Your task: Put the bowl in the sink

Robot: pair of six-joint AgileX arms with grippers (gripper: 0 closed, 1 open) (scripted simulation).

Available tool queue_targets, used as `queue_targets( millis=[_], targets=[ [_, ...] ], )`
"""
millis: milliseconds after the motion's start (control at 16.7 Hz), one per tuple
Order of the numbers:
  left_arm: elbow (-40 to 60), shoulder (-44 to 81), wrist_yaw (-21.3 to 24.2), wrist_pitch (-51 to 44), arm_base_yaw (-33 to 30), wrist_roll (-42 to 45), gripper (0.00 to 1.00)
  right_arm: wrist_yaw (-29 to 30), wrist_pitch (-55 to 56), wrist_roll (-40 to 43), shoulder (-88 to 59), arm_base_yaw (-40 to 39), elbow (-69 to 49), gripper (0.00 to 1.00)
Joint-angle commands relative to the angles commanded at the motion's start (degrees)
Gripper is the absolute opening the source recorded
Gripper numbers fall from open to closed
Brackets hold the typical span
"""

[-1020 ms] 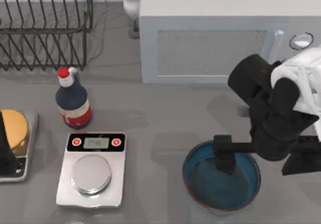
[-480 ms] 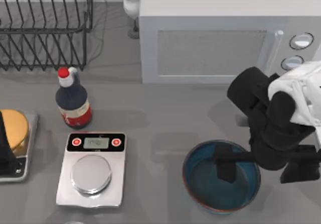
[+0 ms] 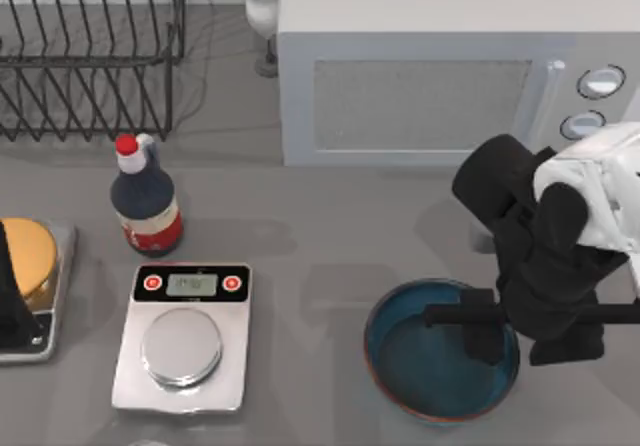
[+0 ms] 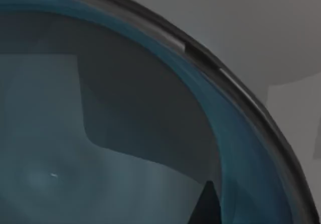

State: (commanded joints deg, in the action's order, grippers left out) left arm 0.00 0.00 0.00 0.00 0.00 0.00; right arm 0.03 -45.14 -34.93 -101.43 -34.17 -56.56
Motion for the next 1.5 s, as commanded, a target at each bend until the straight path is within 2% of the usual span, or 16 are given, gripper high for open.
queue_targets(
  millis=[180,240,900,1500],
  targets=[
    [0.0,0.0,0.0,0.0,0.0,0.0,1.0,0.0,0.0,0.0,0.0,0.0,0.0,0.02],
    [0.0,0.0,0.0,0.0,0.0,0.0,1.0,0.0,0.0,0.0,0.0,0.0,0.0,0.0],
    [0.0,0.0,0.0,0.0,0.0,0.0,1.0,0.05,-2.29,-0.01,0.39,-0.14,-2.24,0.0],
    [0.0,0.0,0.0,0.0,0.0,0.0,1.0,0.02,-32.51,0.33,6.92,0.26,-24.75,0.0]
  ],
)
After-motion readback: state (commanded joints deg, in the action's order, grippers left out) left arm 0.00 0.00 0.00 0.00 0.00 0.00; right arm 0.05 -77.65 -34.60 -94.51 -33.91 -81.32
